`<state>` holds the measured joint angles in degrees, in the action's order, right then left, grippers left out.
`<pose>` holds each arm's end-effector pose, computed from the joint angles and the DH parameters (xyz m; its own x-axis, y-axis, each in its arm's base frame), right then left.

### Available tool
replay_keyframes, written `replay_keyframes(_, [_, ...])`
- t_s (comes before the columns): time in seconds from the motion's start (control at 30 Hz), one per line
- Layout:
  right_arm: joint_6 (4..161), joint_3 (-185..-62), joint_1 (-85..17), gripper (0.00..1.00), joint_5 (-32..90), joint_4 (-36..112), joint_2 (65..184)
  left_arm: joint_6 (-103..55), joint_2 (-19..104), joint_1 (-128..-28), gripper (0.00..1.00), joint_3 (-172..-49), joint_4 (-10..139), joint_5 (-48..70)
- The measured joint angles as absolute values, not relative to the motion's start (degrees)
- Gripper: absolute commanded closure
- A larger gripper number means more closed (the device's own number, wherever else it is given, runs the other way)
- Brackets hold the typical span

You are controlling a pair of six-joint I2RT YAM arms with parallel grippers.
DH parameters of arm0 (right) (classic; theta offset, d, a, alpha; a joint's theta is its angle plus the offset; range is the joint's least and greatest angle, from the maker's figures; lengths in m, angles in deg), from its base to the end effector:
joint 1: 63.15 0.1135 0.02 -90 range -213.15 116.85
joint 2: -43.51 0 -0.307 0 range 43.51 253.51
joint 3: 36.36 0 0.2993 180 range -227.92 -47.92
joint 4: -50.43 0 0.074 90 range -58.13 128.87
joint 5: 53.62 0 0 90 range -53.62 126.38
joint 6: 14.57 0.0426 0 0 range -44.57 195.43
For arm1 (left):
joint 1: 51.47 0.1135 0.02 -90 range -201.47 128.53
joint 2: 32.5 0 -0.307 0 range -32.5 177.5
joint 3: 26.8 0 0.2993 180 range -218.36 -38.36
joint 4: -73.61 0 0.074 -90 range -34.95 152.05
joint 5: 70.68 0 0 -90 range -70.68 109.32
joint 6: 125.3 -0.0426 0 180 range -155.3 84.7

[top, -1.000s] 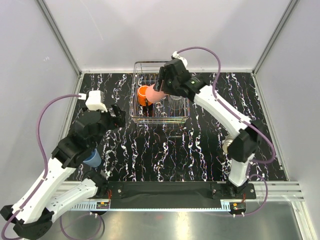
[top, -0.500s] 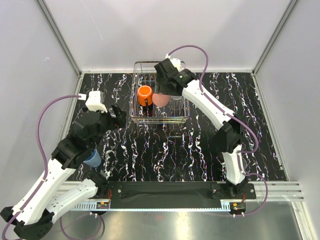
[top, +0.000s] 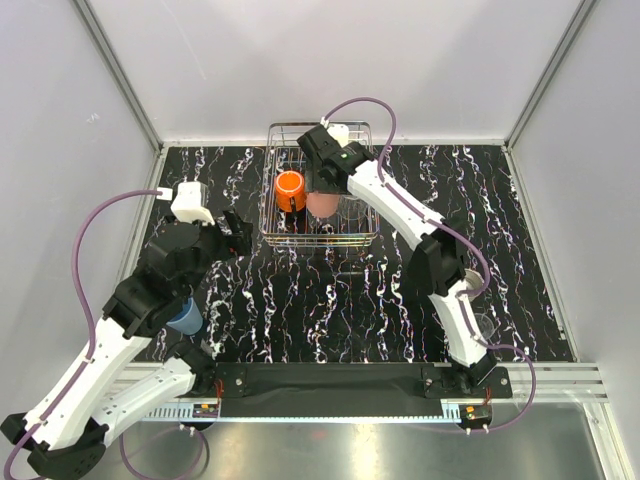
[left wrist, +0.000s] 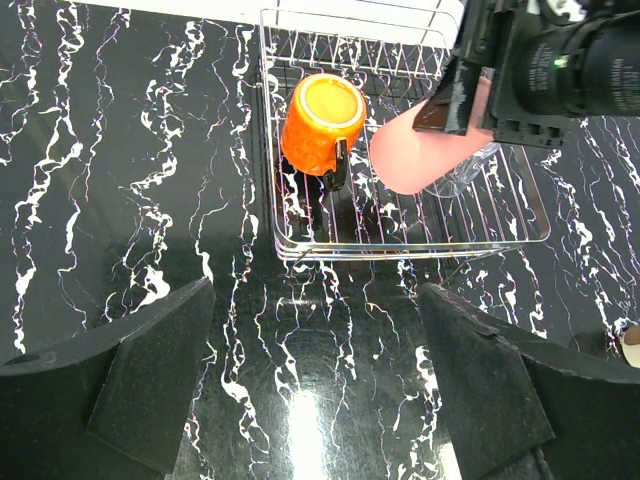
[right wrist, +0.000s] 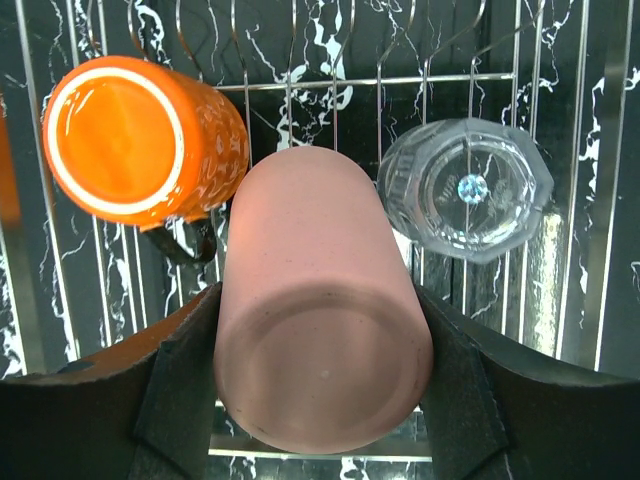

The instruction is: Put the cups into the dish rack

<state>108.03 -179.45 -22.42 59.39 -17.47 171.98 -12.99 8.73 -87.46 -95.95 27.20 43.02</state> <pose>0.4415 0.3582 0.3387 -0.7399 0.0173 -0.6725 -0.0295 0.9979 0.0582 0.1401 -0.0806 0.4201 -0.3246 -0.1939 -0.9258 0.1150 0.9634 -0.2421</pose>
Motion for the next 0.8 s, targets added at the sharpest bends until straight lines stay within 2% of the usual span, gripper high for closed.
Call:
replay_keyframes(0.2, [107.1,-180.7,-22.4,0.98,61.6,-17.4,174.1,-13.0,8.4,-87.5,0.10,-95.8,27.2,43.0])
replay_keyframes(0.37, [106.6,-180.7,-22.4,0.89,63.3,-15.9,174.3,-13.0,8.3,-87.5,0.10,-95.8,27.2,43.0])
replay_keyframes(0.57, [106.5,-181.1,-22.6,0.85,63.2,-14.3,175.5,-13.0,8.4,-87.5,0.10,-95.8,27.2,43.0])
replay_keyframes(0.8, [106.2,-184.3,-22.8,0.75,62.7,-13.8,179.5,-13.0,8.3,-87.4,0.10,-95.8,27.2,43.0])
